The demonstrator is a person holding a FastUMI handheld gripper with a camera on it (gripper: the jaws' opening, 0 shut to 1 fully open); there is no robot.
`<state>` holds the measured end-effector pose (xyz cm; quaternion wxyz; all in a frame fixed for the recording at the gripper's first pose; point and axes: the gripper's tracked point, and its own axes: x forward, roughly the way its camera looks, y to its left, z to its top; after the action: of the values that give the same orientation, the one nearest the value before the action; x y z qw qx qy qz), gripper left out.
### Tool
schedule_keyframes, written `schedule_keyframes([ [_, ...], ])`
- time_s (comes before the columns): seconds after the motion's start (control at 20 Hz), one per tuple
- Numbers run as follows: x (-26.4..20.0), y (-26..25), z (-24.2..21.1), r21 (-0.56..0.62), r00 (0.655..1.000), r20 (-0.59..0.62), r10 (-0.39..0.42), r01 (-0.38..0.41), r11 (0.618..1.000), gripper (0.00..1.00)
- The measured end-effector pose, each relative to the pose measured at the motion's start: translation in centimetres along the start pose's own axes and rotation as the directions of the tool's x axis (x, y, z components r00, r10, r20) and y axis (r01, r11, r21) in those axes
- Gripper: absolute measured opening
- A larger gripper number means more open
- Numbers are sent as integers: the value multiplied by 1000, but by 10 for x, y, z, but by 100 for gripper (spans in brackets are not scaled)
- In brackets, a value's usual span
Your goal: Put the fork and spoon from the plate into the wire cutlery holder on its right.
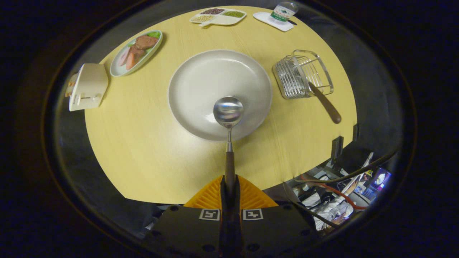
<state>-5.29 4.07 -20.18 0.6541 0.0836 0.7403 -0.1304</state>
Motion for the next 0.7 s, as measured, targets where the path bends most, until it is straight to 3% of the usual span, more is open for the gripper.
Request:
schedule_keyframes([
  [0.4, -61, -30, -3, 78, 999, 0, 36, -36, 996, 9],
  [0.7, -78, -70, 38, 220, 998, 16, 67, -69, 973, 9],
])
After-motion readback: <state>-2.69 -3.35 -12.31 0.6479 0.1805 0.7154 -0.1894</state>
